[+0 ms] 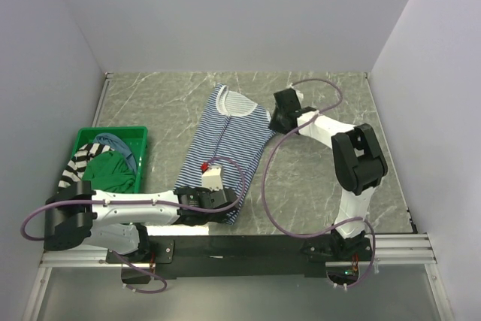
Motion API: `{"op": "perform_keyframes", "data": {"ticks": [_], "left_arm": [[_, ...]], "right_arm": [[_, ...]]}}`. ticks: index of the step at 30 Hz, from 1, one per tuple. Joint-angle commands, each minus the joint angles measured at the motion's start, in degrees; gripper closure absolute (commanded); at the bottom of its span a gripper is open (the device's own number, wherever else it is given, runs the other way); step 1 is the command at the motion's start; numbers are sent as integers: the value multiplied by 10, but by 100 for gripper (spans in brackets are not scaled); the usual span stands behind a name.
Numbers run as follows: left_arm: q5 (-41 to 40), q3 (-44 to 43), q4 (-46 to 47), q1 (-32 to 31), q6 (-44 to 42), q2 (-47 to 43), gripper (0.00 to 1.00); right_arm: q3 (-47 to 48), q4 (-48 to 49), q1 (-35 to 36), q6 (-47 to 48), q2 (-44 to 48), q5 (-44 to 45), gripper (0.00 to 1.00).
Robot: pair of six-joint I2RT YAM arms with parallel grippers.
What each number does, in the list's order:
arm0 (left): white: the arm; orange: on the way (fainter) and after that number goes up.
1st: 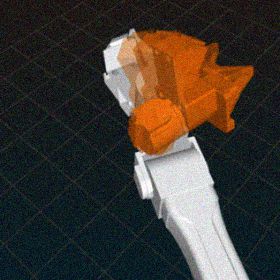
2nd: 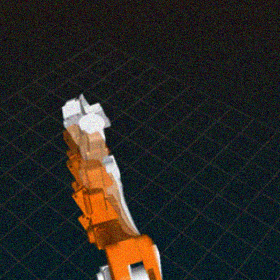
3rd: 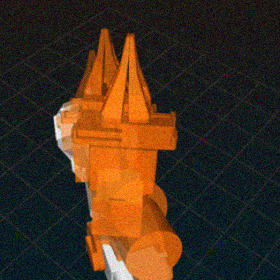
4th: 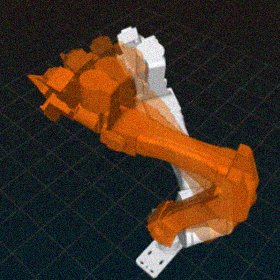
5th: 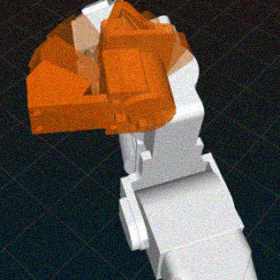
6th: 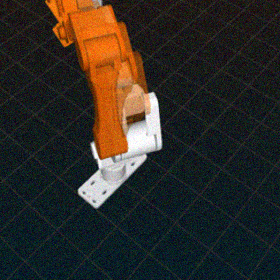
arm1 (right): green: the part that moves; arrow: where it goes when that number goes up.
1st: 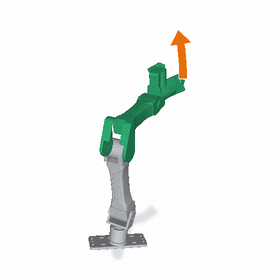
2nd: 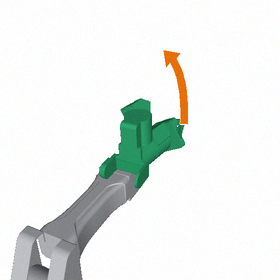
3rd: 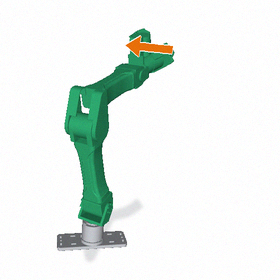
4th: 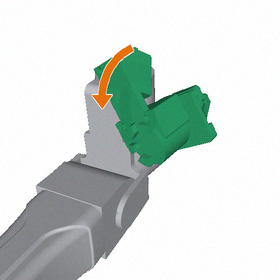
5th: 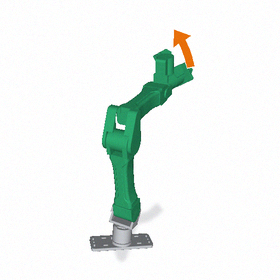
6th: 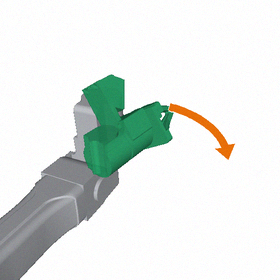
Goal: Fold and stack the tank tops
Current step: Fold the tank top
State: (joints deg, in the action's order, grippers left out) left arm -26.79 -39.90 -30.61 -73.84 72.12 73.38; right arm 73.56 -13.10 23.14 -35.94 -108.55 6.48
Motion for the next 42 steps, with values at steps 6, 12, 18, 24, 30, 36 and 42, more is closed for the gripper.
{"op": "perform_keyframes", "data": {"ticks": [6, 12, 18, 24, 30, 36, 42], "left_arm": [[2, -15, 17, 2, -13, 13, 99], [0, -16, 13, 1, -12, 11, 100], [-1, -18, 6, 2, -10, 16, 100], [1, -16, 6, 3, -8, 15, 99], [2, -16, 6, 2, -8, 15, 99], [1, -13, 3, 2, -9, 11, 99], [1, -10, 1, 3, -8, 8, 99]], "right_arm": [[-68, 25, -25, 1, 46, 23, 58], [-90, 68, -32, -12, 48, 13, 55], [-120, 120, -39, -33, 55, -2, 52], [-150, 158, -41, -48, 69, 0, 52], [-156, 185, -42, -62, 61, -2, 52], [-163, 218, -45, -76, 53, -8, 52], [-156, 210, -45, -80, 44, -7, 53]]}}
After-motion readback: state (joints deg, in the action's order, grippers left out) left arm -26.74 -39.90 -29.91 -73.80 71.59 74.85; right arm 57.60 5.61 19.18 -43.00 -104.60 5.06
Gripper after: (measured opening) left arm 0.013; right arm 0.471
